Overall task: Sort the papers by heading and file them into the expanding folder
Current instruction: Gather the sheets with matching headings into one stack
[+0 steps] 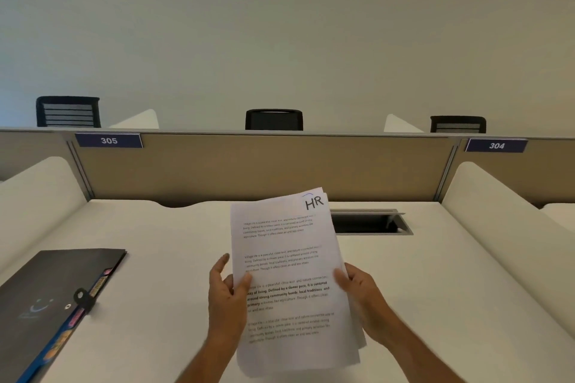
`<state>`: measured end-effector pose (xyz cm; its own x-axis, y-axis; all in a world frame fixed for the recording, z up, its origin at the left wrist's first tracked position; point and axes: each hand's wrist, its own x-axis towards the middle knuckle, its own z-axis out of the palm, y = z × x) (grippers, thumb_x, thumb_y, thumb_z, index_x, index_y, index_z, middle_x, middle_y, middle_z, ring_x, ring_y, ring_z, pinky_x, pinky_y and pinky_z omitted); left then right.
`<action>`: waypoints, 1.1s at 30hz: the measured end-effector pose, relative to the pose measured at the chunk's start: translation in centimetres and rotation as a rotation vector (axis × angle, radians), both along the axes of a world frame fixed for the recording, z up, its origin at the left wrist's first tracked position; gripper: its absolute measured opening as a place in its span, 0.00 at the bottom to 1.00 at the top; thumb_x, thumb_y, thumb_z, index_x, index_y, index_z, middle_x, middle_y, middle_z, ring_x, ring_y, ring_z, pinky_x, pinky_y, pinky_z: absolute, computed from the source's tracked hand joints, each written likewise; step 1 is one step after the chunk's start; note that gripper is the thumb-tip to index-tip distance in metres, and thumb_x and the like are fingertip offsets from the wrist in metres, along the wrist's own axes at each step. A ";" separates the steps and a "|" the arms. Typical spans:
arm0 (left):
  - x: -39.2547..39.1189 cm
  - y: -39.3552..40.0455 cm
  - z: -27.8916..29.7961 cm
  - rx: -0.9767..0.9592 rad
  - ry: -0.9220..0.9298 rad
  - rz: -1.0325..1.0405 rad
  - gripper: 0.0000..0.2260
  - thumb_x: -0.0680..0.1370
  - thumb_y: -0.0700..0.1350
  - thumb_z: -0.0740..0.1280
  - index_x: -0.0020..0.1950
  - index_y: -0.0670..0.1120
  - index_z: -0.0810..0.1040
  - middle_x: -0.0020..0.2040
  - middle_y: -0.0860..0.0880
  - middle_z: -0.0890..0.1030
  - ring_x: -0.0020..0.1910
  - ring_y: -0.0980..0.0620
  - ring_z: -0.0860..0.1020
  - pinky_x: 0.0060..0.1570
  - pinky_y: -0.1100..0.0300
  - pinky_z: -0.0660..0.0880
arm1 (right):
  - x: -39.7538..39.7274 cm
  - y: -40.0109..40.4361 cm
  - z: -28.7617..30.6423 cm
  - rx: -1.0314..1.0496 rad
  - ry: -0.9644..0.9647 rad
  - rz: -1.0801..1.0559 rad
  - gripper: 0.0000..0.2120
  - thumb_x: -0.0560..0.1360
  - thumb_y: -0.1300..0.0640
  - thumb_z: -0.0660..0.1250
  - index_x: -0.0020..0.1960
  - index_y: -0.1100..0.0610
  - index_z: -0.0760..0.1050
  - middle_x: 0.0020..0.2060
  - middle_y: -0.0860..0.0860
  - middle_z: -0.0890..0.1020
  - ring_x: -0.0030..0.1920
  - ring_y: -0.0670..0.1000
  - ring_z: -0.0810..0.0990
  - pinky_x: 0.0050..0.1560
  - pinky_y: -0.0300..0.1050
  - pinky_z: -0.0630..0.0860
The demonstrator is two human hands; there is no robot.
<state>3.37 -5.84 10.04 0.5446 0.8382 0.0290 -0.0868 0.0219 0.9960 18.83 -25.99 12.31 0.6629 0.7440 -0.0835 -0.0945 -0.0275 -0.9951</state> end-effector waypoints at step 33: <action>-0.2 -0.5 -5.6 0.100 0.082 -0.059 0.14 0.74 0.36 0.75 0.56 0.50 0.81 0.50 0.53 0.86 0.51 0.49 0.84 0.50 0.51 0.82 | -2.8 3.5 -6.0 0.049 0.009 -0.290 0.16 0.77 0.70 0.67 0.60 0.56 0.78 0.52 0.51 0.86 0.54 0.55 0.84 0.53 0.48 0.82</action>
<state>3.15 -6.30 4.46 0.5969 0.7997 0.0642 -0.0061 -0.0755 0.9971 16.06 -22.54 6.31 0.8478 0.5271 -0.0588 -0.1000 0.0500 -0.9937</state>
